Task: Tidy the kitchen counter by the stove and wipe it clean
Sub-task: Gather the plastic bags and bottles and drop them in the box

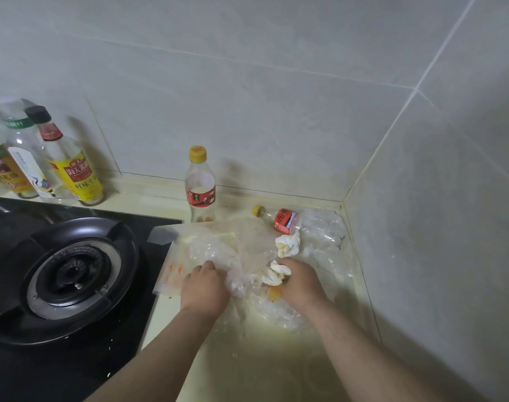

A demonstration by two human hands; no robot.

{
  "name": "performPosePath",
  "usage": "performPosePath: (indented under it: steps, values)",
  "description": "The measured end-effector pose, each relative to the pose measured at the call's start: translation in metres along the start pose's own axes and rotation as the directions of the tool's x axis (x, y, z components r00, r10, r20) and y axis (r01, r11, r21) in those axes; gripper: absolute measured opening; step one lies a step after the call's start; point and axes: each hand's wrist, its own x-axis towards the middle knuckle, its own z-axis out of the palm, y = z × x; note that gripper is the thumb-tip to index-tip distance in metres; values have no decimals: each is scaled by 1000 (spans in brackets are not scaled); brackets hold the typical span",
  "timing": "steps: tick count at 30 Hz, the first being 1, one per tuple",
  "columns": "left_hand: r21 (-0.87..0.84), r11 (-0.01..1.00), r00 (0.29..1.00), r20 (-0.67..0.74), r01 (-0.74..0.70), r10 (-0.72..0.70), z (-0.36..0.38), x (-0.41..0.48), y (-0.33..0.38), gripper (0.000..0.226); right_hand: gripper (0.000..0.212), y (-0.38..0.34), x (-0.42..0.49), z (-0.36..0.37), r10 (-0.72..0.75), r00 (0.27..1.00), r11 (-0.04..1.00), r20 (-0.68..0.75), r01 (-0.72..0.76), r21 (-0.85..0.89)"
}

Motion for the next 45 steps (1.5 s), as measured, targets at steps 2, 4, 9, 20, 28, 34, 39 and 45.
performPosePath:
  steps: [2, 4, 9, 20, 28, 34, 39, 45]
  values:
    - [-9, 1000, 1000, -5, -23, 23, -3, 3, -1, 35, 26, -3, -5, -6, -11, 999, 997, -41, 14, 74]
    - [-36, 999, 999, -20, -30, 29, -7, 2, -3, 30, 29, -6, -12, -12, -18, 998, 988, -67, 28, 154]
    - [-244, 969, 999, -9, -41, 40, -10, -3, -20, 23, 37, -7, -23, -17, -30, 994, 973, -109, 55, 226]
    - [-419, 907, 995, 101, 37, 6, -35, -12, 9, 88, 41, -8, -32, -16, -24, 996, 964, -88, 46, 261]
    - [-328, 928, 984, 37, 175, -173, -47, 14, 44, 87, 36, -9, -37, -19, -76, 993, 967, -88, 95, 237]
    - [-352, 917, 982, 26, 186, -189, -48, 32, 52, 62, 34, -4, -37, -26, -82, 995, 979, -57, 91, 181]
    - [-445, 881, 987, 54, 157, -149, -37, 39, 44, 25, 27, -3, -33, -23, 6, 999, 964, 43, -17, 266]
    - [-508, 851, 990, 37, 136, -137, -28, 38, 33, 21, 66, -19, -28, -1, 112, 993, 985, 23, -114, 133]
